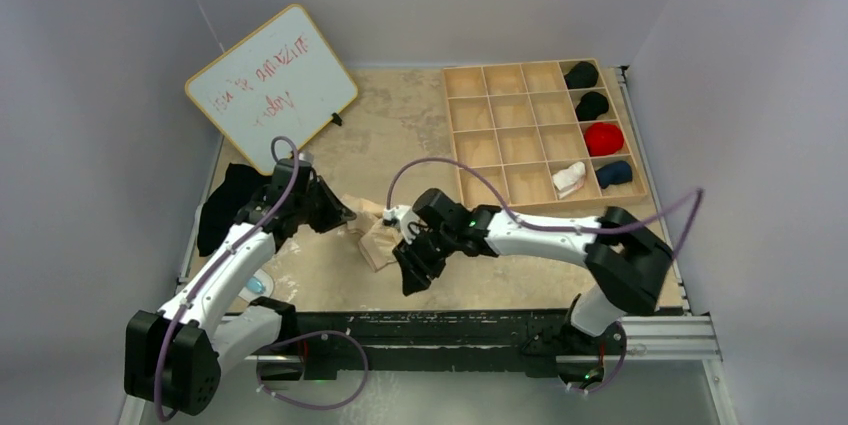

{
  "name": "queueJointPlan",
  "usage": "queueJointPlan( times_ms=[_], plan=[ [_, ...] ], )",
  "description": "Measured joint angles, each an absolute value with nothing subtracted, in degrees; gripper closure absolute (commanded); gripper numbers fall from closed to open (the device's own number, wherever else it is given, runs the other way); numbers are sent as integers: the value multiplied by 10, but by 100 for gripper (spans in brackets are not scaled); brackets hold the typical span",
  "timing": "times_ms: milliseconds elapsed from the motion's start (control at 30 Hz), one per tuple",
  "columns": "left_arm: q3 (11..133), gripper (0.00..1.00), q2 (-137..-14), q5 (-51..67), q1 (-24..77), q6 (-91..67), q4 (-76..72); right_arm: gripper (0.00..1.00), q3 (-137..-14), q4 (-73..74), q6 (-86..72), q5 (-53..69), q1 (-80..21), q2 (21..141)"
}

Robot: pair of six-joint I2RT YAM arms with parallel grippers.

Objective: Roll the underwear
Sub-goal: Flatten out the underwear at the center of the board.

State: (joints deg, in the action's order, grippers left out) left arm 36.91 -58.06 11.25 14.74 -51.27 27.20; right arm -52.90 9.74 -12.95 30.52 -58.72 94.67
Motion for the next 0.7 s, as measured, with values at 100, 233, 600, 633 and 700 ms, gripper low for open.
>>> queueJointPlan(
  times_ms=[100,233,600,633,700],
  plan=[
    [372,100,-583,118,147,-504,282,39,-529,75,-144,263,-584,868],
    [372,100,-578,127,147,-499,288,1,-526,44,-156,153,-581,790],
    [368,100,-572,217,147,-467,254,8,-530,-33,-53,28,-535,784],
    [369,100,-574,222,147,-462,252,10,-535,-50,-23,36,-535,801],
    [370,100,-578,224,147,-454,253,14,-543,-76,24,56,-532,832]
  ],
)
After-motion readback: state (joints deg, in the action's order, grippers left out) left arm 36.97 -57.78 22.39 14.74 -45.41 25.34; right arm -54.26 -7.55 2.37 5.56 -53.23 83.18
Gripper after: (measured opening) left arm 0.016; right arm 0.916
